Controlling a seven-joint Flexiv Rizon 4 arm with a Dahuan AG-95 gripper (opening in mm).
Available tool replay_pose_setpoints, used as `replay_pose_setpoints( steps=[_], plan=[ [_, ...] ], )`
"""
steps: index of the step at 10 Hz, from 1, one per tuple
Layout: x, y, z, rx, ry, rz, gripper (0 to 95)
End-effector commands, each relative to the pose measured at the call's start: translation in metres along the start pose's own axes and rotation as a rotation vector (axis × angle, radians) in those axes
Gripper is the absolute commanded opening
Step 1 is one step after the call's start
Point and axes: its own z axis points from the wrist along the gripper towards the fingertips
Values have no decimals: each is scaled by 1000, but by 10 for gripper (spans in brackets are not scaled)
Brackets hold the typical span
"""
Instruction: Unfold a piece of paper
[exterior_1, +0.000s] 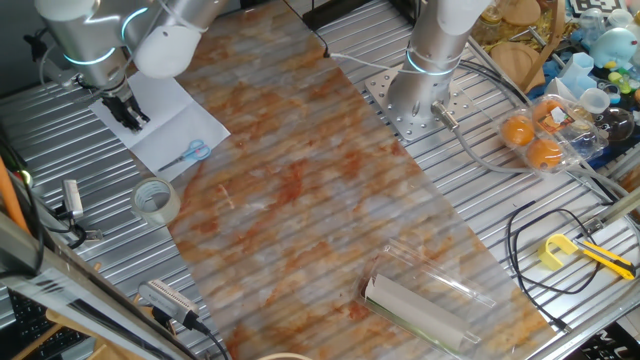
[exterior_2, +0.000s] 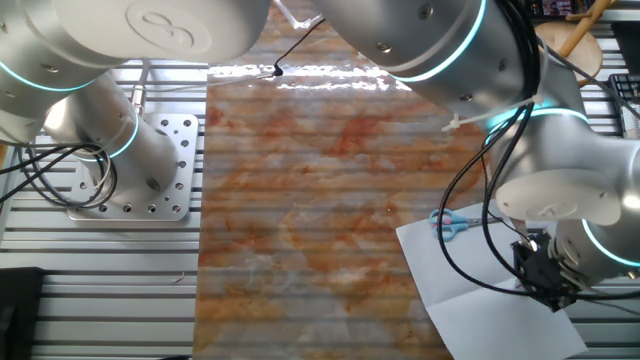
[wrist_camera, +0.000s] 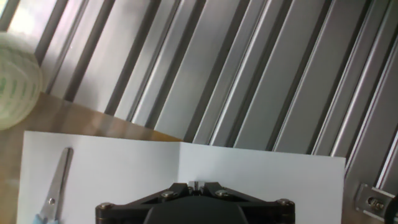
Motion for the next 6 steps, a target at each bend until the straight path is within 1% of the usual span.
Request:
replay_pose_setpoints(
  steps=[1, 3, 6],
  plan=[
    [-1, -1, 3, 17, 6, -1, 0],
    [-2, -3, 12, 19, 0, -3, 0],
    [-1, -5, 11, 20, 1, -10, 0]
  ],
)
